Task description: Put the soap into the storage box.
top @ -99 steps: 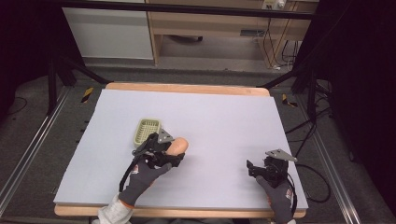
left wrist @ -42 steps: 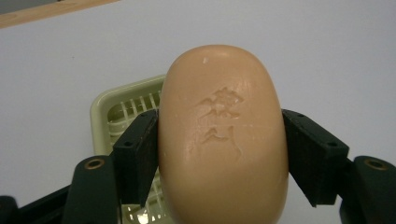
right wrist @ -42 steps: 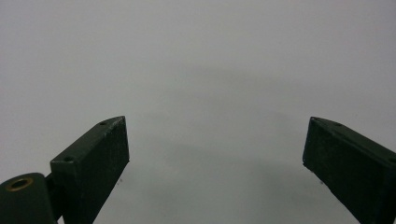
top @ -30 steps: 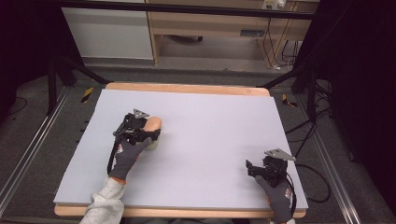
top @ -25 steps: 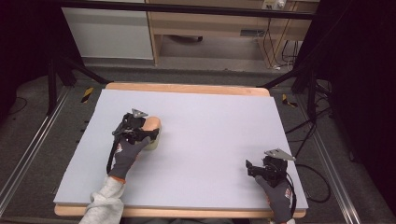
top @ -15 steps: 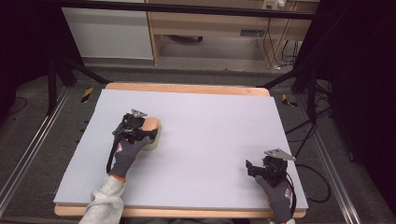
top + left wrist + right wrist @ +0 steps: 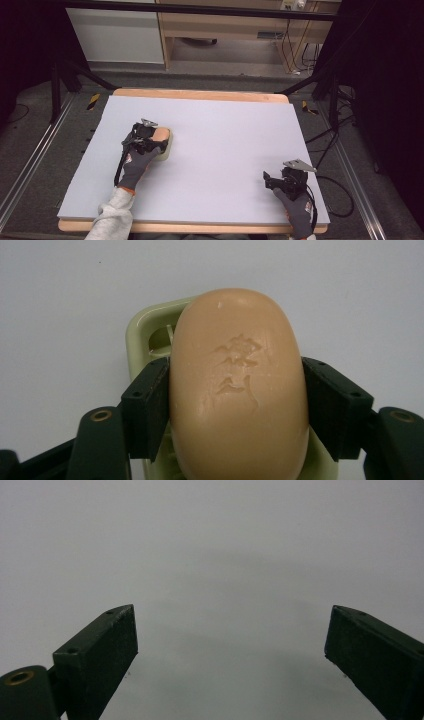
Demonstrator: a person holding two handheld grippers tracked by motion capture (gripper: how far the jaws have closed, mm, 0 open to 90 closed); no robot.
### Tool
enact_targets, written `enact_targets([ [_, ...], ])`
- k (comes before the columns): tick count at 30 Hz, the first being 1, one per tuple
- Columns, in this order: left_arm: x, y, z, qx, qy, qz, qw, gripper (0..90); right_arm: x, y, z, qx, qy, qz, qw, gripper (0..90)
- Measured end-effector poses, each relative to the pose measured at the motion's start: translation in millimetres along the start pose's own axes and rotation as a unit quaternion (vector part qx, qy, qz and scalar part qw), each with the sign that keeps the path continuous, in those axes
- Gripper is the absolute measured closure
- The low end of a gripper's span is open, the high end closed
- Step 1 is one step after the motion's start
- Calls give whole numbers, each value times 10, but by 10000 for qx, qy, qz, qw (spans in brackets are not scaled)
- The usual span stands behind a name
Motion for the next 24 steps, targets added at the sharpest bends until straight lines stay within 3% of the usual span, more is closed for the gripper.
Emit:
enact_targets([
  [24,46,-14,-28,-14,-127,1,9999,314,3,-5,4,17,-6,-26,10000,71],
])
Point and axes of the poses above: each handheld gripper's, and its own axes: z roughly backward along the jaws, x roughly out of its underside, y roughly to its right, the point moved 5 cm from there along -z, roughly forward along the jaws, and after that the axes turned 15 degrees about -x, right-handed, at the moved point
